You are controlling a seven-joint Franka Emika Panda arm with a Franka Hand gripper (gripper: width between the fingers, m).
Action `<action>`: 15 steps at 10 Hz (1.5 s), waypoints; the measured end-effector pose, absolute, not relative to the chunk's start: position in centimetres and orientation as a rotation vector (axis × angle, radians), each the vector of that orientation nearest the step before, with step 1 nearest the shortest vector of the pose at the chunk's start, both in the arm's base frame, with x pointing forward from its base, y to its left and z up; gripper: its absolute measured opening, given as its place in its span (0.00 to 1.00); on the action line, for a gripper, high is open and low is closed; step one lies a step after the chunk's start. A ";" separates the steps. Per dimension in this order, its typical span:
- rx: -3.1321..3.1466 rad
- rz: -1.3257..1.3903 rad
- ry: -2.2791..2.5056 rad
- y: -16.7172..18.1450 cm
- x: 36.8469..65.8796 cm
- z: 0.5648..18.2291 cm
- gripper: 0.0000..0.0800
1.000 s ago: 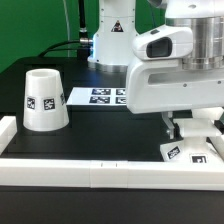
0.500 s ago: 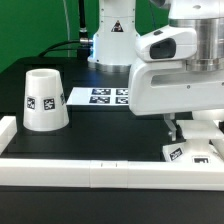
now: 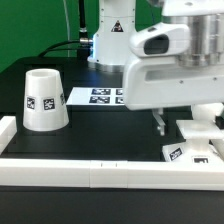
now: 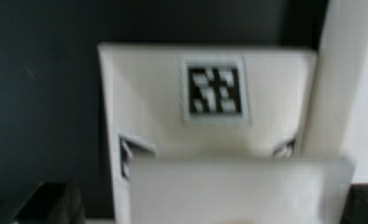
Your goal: Assemble lamp
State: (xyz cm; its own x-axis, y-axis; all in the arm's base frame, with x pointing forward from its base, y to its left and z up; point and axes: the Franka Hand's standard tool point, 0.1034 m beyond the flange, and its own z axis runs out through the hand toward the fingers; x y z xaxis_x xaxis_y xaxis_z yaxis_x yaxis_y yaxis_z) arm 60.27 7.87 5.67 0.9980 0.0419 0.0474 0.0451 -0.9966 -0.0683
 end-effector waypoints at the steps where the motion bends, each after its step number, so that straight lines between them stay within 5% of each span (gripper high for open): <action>1: -3.066 -0.064 -0.051 8.2 58.9 6.4 0.87; 6: -3.047 0.012 -0.001 12.3 52.4 8.1 0.87; 11: -3.051 0.087 -0.022 13.4 51.4 7.8 0.87; 15: -3.000 0.514 0.004 14.4 50.2 6.6 0.87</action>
Offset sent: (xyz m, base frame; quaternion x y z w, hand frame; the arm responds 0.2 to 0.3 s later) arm -0.0674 0.0273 0.0224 0.0332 -0.0320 0.0444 0.9980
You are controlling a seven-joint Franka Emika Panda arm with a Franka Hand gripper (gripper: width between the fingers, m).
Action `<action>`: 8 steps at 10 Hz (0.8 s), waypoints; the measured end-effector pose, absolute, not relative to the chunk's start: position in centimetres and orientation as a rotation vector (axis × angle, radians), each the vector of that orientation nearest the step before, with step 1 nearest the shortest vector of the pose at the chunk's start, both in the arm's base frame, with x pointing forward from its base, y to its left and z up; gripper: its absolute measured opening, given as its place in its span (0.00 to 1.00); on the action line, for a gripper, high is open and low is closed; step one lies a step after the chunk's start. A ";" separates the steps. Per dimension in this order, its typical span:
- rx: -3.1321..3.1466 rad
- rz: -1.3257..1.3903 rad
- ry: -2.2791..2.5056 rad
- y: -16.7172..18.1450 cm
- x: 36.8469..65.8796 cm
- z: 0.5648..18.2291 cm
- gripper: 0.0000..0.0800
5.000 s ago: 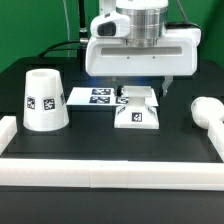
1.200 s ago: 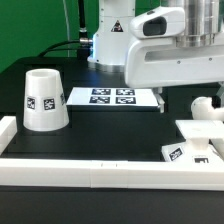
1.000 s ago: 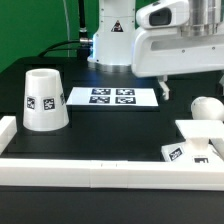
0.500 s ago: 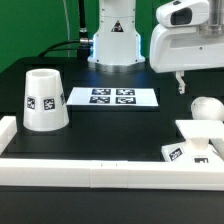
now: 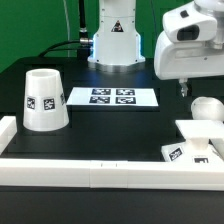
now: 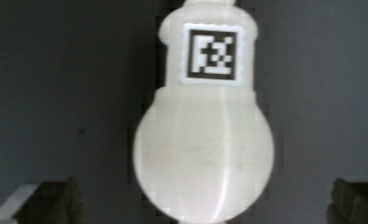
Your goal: Assemble lamp
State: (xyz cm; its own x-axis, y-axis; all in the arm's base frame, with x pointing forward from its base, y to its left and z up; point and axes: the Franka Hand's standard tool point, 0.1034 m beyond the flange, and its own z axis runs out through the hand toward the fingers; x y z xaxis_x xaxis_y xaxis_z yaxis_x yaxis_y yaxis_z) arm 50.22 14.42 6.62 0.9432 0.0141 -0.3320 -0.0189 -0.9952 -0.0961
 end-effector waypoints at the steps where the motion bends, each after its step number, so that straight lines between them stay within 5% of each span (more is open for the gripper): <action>1: -2.986 0.609 0.001 14.4 50.1 6.7 0.87; 8: -2.792 1.257 -0.042 14.4 48.5 4.8 0.87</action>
Offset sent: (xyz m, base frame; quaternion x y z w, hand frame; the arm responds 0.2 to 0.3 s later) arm 0.0000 0.0000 0.0000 0.0000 -0.1938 0.0000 0.9810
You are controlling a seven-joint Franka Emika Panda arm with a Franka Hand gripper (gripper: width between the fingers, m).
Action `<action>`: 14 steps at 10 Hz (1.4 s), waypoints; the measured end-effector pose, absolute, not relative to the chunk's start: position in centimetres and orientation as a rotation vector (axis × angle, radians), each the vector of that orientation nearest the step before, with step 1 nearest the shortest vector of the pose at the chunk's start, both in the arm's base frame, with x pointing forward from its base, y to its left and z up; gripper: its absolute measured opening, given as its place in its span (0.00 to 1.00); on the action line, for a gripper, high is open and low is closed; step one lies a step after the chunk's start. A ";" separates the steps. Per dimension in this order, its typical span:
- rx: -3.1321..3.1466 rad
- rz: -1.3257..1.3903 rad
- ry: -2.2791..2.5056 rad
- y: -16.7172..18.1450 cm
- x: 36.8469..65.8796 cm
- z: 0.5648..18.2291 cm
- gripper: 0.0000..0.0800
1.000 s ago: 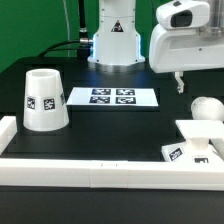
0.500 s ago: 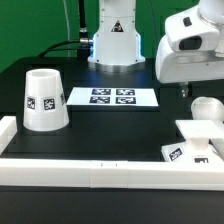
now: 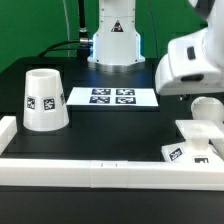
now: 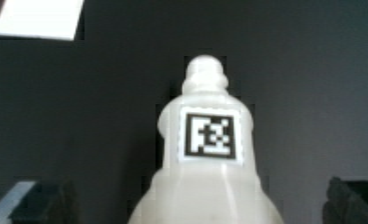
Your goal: Assemble lamp
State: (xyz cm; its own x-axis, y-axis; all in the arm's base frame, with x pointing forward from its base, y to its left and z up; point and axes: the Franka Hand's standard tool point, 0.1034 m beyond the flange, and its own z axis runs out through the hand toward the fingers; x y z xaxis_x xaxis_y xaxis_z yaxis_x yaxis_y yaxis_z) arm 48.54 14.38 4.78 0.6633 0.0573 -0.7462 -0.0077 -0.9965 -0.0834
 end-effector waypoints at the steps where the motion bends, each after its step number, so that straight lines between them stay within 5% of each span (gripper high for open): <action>1: -2.736 1.376 -0.054 14.4 48.5 4.3 0.87; 14: -2.753 1.300 -0.078 14.8 49.9 1.0 0.87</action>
Offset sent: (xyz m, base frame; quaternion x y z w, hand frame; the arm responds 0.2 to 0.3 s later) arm 0.0021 -0.0023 -0.0031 -0.0169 0.0063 0.0002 0.9998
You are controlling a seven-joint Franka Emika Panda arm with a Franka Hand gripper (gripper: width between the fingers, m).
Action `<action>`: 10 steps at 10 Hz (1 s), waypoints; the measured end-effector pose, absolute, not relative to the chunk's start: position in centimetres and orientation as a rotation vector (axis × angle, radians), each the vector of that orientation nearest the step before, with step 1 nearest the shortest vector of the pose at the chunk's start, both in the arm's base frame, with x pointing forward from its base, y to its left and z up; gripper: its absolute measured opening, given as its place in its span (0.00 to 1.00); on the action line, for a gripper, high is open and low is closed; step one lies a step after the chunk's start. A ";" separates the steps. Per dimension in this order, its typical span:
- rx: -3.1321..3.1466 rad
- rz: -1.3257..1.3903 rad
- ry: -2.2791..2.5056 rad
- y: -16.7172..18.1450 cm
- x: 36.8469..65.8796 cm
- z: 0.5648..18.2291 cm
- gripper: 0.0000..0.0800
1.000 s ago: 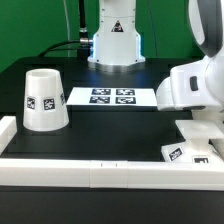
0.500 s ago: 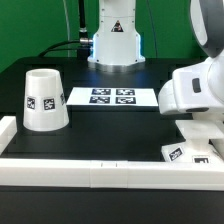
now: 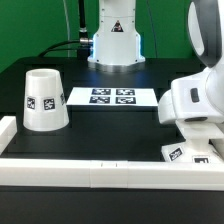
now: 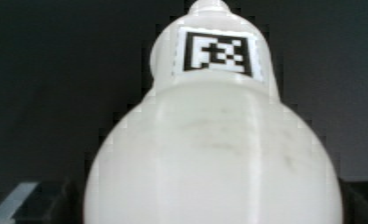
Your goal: Assemble lamp
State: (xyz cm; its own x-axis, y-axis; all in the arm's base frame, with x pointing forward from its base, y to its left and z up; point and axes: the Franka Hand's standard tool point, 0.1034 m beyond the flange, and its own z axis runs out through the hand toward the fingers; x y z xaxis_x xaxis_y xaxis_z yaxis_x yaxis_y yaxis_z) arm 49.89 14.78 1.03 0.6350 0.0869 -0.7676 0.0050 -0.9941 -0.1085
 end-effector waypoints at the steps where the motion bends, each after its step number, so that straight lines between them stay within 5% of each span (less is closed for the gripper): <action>1: -2.753 1.300 -0.077 14.8 49.9 1.0 0.84; 2: -2.752 1.301 -0.077 14.8 49.9 1.0 0.72; 6: -2.744 1.289 -0.106 14.6 50.0 1.3 0.72; 10: -2.715 1.263 -0.187 13.2 51.1 7.0 0.72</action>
Offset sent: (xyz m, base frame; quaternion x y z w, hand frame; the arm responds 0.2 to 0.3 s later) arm 0.0007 -0.0010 0.0007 0.0005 0.0065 -0.0080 0.9999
